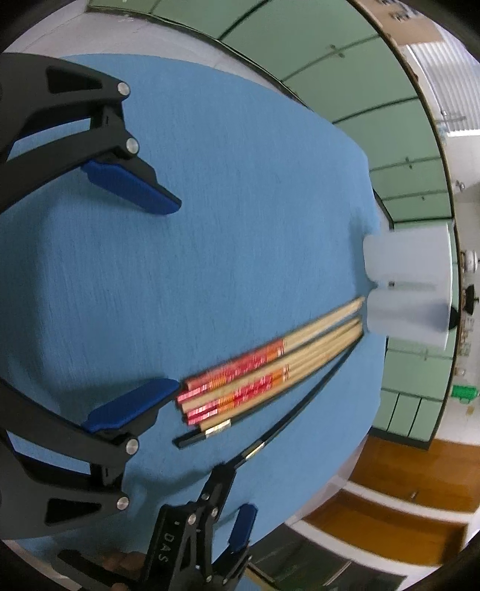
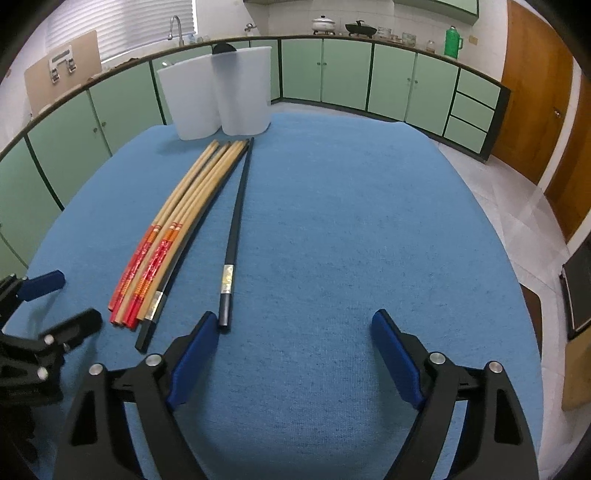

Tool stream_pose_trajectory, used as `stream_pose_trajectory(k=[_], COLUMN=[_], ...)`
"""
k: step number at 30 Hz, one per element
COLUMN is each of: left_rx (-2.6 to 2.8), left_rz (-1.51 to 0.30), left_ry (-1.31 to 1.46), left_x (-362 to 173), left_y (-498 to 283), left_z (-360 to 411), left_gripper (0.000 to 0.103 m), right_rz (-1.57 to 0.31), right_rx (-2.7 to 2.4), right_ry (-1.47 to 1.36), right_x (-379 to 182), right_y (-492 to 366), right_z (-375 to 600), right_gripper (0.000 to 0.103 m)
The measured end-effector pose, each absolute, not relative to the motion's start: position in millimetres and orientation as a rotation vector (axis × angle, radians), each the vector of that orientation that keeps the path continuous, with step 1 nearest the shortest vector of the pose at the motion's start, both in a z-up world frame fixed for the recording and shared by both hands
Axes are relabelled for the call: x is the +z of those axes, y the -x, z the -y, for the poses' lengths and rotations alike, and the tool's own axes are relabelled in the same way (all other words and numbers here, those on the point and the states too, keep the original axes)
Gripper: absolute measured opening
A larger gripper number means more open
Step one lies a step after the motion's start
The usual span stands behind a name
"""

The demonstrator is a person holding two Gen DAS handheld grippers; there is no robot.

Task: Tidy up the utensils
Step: 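Grasp a red-tipped wooden chopstick with left gripper while right gripper grasps a black chopstick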

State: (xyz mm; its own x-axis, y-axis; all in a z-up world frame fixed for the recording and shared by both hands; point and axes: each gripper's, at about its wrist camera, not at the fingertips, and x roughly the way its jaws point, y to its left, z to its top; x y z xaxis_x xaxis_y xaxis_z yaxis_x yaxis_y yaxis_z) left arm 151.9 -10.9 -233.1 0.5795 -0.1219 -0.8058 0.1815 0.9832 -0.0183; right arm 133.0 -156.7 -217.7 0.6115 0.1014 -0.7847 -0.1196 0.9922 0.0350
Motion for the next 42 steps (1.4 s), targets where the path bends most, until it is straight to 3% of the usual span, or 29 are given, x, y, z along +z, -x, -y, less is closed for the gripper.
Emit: stream_pose_trajectory(k=[20,25,30,42], left_rx=[-0.137,-0.126,-0.126,-0.132], left_rz=[-0.935,-0.908,-0.902,-0.897], left_ry=[-0.072,-0.059,-0.039,-0.025], left_x=[-236.4,-232.8,-232.1,-233.6], left_y=[-164.7,-163.7,-160.2,-160.9], left_z=[23.6,19.1,5.1,0.4], left_gripper=[0.087,0.053,0.028,0.029], right_rz=[-0.890,-0.886,-0.882,-0.876], right_rx=[0.135,0.140,0.181,0.240], right_ry=[-0.037,-0.045,-0.021,0.035], right_x=[-216.1,-215.8,-215.2,-213.4], right_y=[-134.8,-133.8,-131.1,-127.3], right_z=[170.5,175.2,166.2,145.1], right_gripper=[0.083,0.081,0.070,0.043])
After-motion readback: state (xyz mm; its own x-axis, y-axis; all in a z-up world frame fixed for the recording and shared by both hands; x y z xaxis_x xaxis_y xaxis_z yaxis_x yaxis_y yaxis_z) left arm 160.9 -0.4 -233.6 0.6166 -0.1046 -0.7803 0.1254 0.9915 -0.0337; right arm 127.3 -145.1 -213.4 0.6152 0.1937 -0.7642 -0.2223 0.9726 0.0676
